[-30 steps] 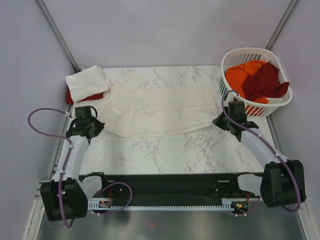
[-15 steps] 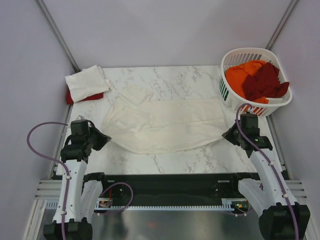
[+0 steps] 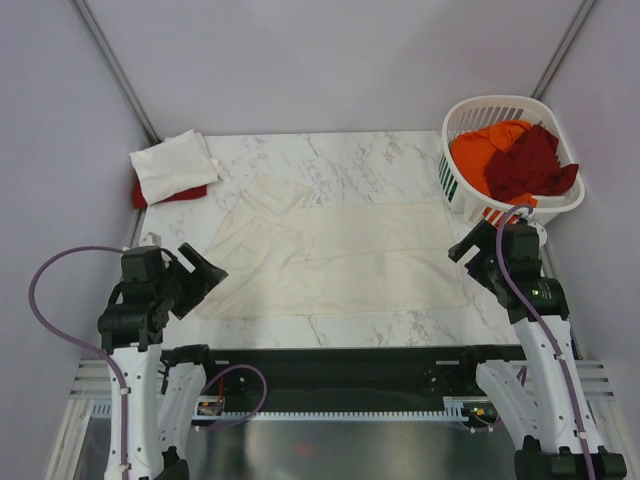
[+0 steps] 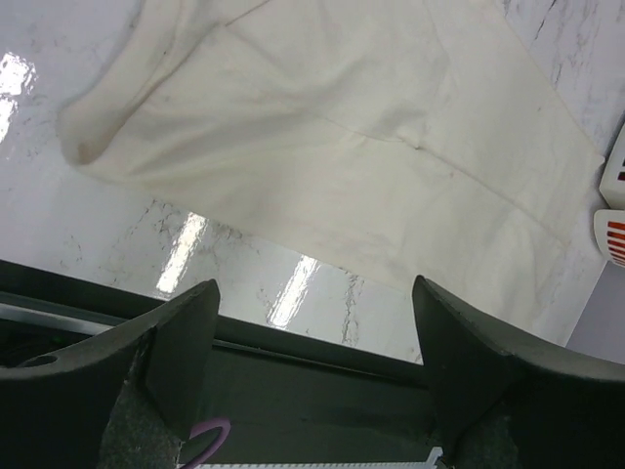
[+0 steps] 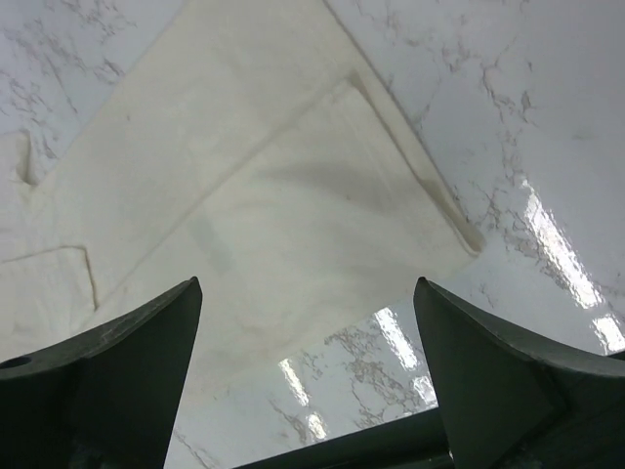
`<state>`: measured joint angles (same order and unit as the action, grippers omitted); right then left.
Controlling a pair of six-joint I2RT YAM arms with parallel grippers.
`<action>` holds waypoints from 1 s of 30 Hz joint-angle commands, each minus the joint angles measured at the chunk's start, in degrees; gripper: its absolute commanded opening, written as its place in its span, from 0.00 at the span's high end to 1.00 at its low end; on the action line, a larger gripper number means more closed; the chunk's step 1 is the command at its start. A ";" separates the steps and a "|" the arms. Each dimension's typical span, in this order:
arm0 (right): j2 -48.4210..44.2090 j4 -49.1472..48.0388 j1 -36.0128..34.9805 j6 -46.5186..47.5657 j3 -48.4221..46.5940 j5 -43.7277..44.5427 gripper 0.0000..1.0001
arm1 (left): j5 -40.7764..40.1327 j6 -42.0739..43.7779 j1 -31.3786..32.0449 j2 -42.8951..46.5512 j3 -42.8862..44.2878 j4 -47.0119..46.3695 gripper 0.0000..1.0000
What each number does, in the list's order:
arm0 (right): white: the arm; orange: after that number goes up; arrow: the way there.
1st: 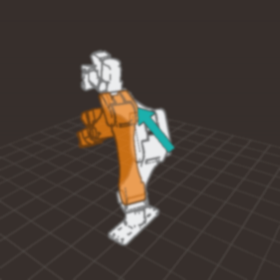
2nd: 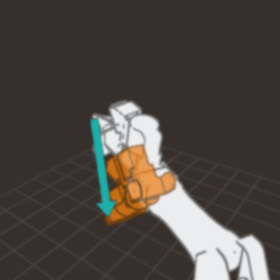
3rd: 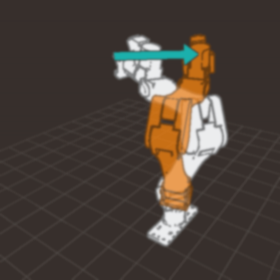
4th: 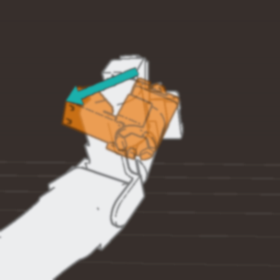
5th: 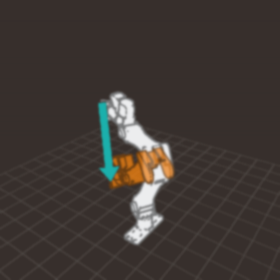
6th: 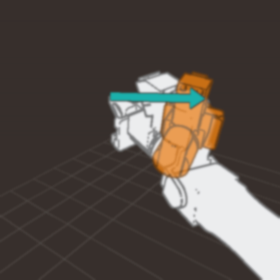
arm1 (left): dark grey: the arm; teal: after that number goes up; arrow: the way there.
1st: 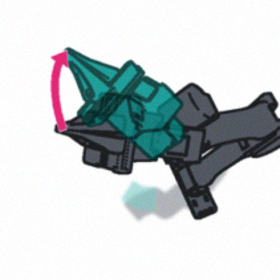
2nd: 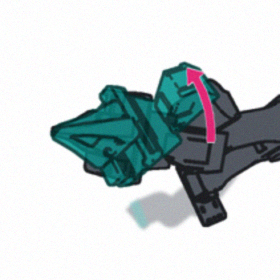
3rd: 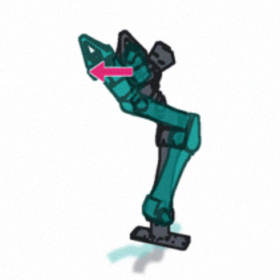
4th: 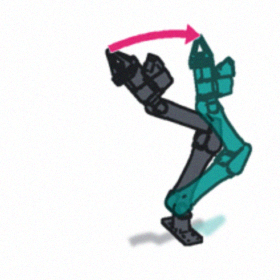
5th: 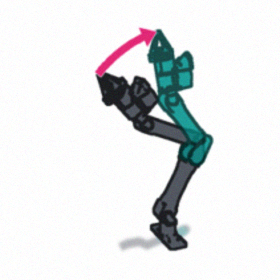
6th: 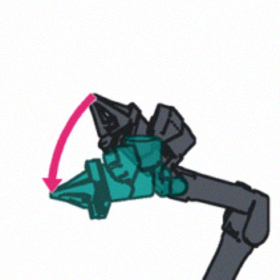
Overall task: Fold and stack the t-shirts
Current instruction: Fold the tshirt
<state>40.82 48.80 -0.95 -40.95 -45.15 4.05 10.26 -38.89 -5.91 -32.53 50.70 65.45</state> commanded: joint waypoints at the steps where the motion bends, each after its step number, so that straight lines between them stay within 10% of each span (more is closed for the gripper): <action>1: 2.24 -3.08 0.16 1.13 -4.60 2.20 0.02 | -1.13 4.53 0.02 -4.28 2.83 -2.85 0.14; 6: 11.88 -19.34 0.07 3.50 -3.54 -16.57 0.02 | 3.45 4.18 0.11 -17.54 4.32 -19.72 0.21; 11: 19.64 -20.84 -3.00 8.51 -6.35 -15.93 0.02 | -0.31 6.72 1.51 -38.71 17.65 -31.86 0.21; 18: 21.58 -22.34 -4.58 9.57 -6.71 -18.29 0.02 | -1.38 11.81 3.18 -76.21 45.51 -31.79 0.18; 30: 21.23 -22.78 -7.66 10.63 -7.94 -22.41 0.02 | 11.61 16.31 4.15 -110.45 80.25 -31.09 0.17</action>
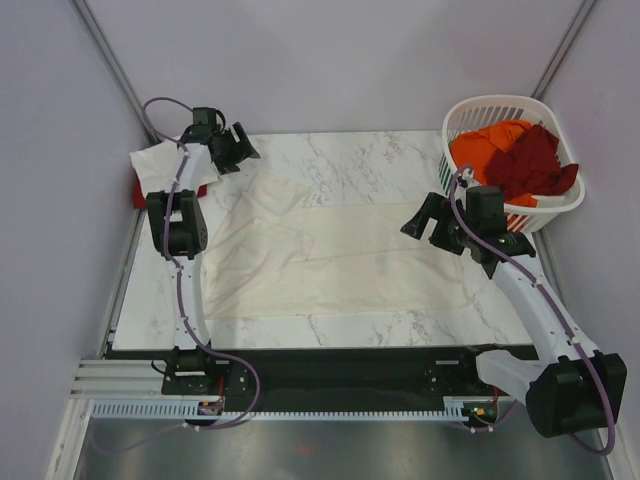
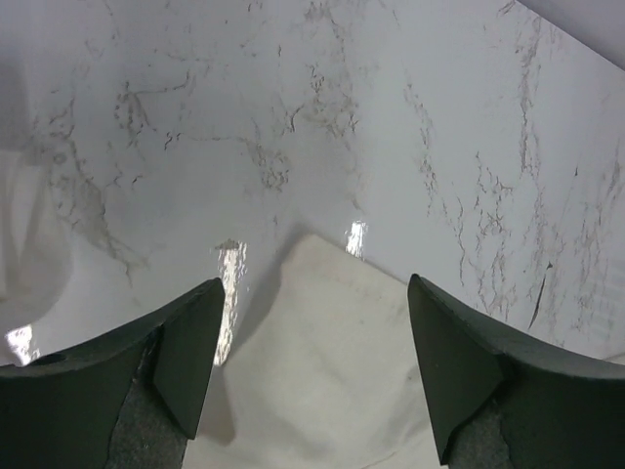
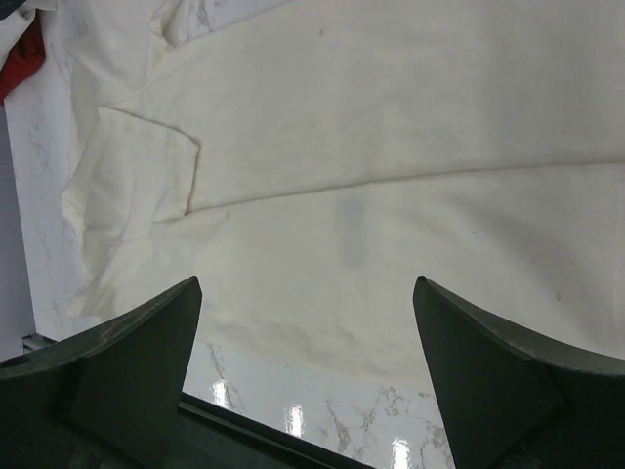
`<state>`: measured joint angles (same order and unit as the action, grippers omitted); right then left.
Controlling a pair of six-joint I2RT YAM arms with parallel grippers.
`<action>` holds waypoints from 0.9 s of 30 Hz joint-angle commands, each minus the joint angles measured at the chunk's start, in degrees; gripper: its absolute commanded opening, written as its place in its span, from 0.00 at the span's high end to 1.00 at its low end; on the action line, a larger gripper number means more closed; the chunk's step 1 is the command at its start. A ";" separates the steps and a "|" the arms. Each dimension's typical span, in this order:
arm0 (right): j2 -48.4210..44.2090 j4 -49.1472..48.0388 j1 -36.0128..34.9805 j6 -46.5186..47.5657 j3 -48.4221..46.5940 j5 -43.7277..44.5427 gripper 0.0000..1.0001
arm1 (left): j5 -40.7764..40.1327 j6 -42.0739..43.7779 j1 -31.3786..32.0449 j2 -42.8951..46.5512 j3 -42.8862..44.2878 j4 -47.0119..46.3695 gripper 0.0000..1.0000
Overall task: Fold and stack the t-shirts
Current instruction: Fold the tshirt
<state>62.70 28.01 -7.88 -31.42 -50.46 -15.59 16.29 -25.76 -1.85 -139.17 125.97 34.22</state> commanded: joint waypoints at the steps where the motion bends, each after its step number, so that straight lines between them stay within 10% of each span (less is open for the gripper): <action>1: -0.38 -2.17 -0.99 1.10 -2.72 -3.56 0.02 | 6.90 2.65 0.00 -5.30 6.55 0.41 0.17; 15: 3.66 -2.26 -1.88 1.27 -4.21 -3.92 0.02 | 18.07 -2.63 1.14 -10.42 6.13 1.47 0.27; 27: 3.84 -2.17 -1.96 1.45 -3.16 -3.30 0.02 | 18.07 -0.61 2.90 -12.44 5.60 1.29 0.71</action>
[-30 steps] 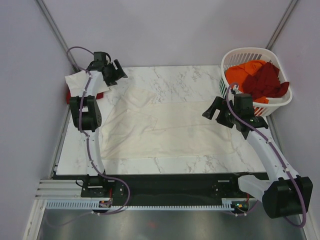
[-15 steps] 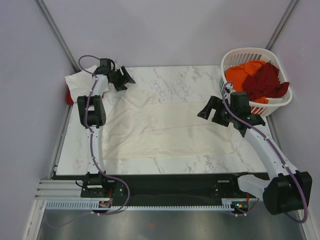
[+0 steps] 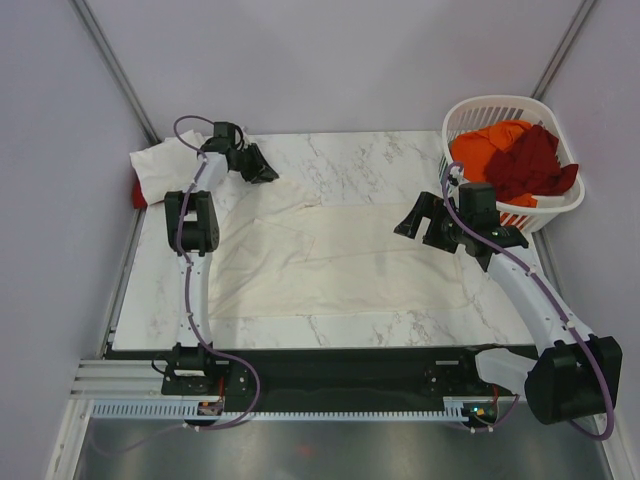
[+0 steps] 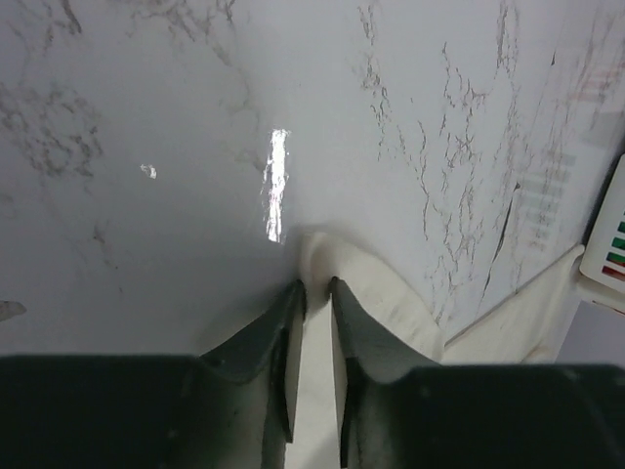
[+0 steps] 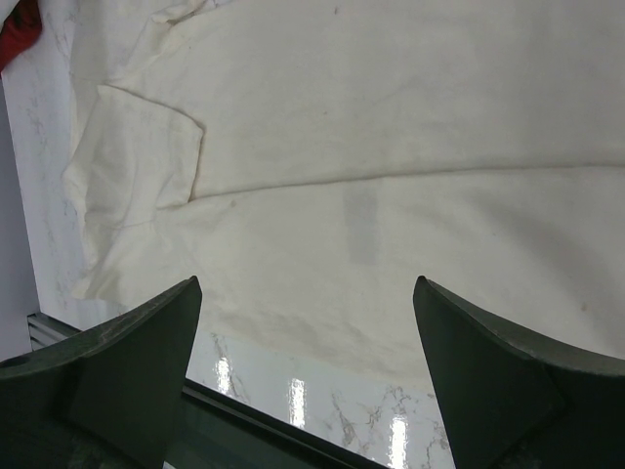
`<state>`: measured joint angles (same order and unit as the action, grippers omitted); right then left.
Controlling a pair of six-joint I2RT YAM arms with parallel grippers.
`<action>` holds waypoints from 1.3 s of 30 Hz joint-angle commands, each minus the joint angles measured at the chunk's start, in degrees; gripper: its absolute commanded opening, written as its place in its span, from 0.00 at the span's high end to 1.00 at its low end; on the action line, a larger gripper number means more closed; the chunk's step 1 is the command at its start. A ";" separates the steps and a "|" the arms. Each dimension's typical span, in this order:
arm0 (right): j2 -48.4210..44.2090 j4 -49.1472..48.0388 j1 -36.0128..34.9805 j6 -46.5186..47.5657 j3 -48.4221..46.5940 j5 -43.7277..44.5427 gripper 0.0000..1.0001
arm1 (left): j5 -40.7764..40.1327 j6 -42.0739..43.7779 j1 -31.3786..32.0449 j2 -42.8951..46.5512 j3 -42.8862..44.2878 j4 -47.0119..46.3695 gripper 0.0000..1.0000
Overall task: Fold and stack the t-shirts
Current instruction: Fold the tshirt
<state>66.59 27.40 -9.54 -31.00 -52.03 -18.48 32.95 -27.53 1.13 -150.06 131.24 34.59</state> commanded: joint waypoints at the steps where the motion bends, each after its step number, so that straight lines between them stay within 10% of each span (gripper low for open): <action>1: -0.14 -1.56 -0.30 1.12 -1.50 -0.50 0.02 | 1.24 1.25 -0.07 -1.55 0.16 0.92 0.75; 3: -0.23 -1.64 -0.39 1.12 -1.23 -0.15 0.02 | 0.98 1.42 -0.07 -1.47 -0.19 1.01 0.98; 18: 4.15 0.81 -4.43 2.44 -6.76 13.89 0.02 | -2.80 0.55 0.46 19.16 -9.48 1.09 0.98; 31: 42.00 6.97 -6.46 5.17 -36.29 43.60 0.03 | -12.04 1.86 2.56 51.17 -39.21 0.74 0.98; 39: 55.93 4.69 -4.00 2.35 -43.95 42.30 0.12 | -11.67 5.03 2.39 59.08 -46.77 2.06 0.98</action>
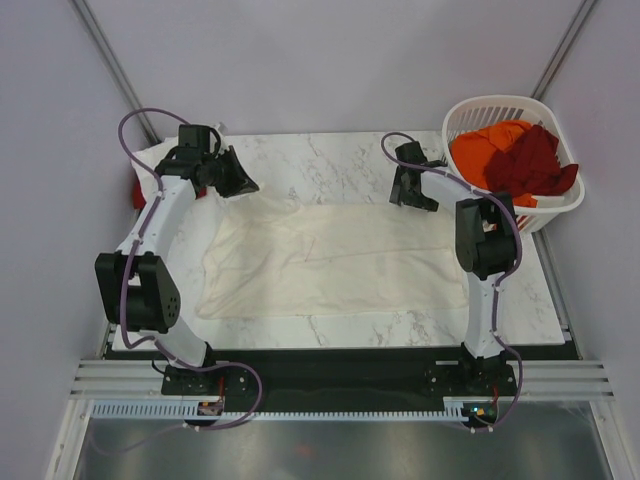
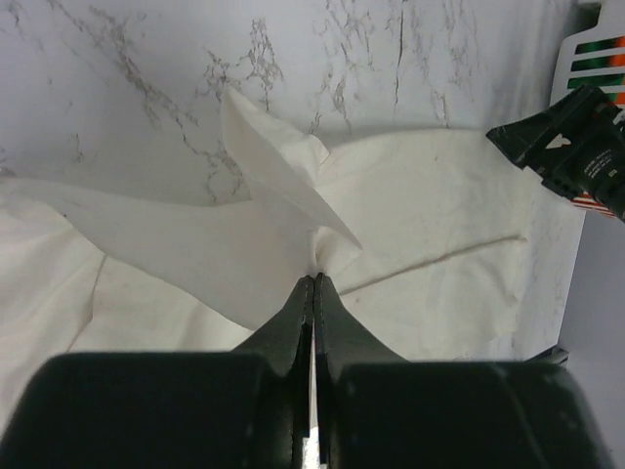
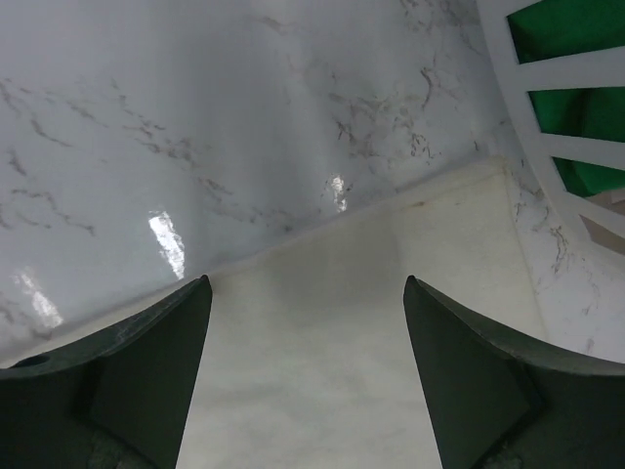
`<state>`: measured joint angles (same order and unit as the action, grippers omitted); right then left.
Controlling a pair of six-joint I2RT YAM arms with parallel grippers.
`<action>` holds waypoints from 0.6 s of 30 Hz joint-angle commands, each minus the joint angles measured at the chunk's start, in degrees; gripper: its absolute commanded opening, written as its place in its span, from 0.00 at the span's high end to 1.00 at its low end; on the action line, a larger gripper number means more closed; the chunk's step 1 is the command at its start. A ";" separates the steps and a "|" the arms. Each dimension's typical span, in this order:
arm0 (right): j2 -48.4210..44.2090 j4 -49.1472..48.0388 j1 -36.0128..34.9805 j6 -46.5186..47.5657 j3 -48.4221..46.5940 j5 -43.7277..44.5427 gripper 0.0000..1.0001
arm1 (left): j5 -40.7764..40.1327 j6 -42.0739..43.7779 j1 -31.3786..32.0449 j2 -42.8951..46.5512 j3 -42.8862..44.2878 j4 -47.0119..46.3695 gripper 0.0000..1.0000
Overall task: Fold and stack the t-shirts
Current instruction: Fold the tshirt
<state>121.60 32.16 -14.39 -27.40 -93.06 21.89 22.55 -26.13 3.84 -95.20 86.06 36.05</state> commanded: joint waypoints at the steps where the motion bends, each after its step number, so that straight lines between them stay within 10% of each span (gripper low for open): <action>1: 1.61 -0.87 0.94 -1.34 -3.01 1.93 0.12 | -1.80 3.98 -0.32 4.75 -1.95 0.95 0.98; 18: 2.41 -3.86 1.38 -1.78 -0.55 5.18 0.12 | -2.07 4.68 -0.85 16.10 -8.28 1.56 0.98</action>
<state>123.66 29.71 -13.17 -28.40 -94.02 25.34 21.02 -23.88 3.36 -80.79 78.65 37.95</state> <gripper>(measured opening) 0.895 0.028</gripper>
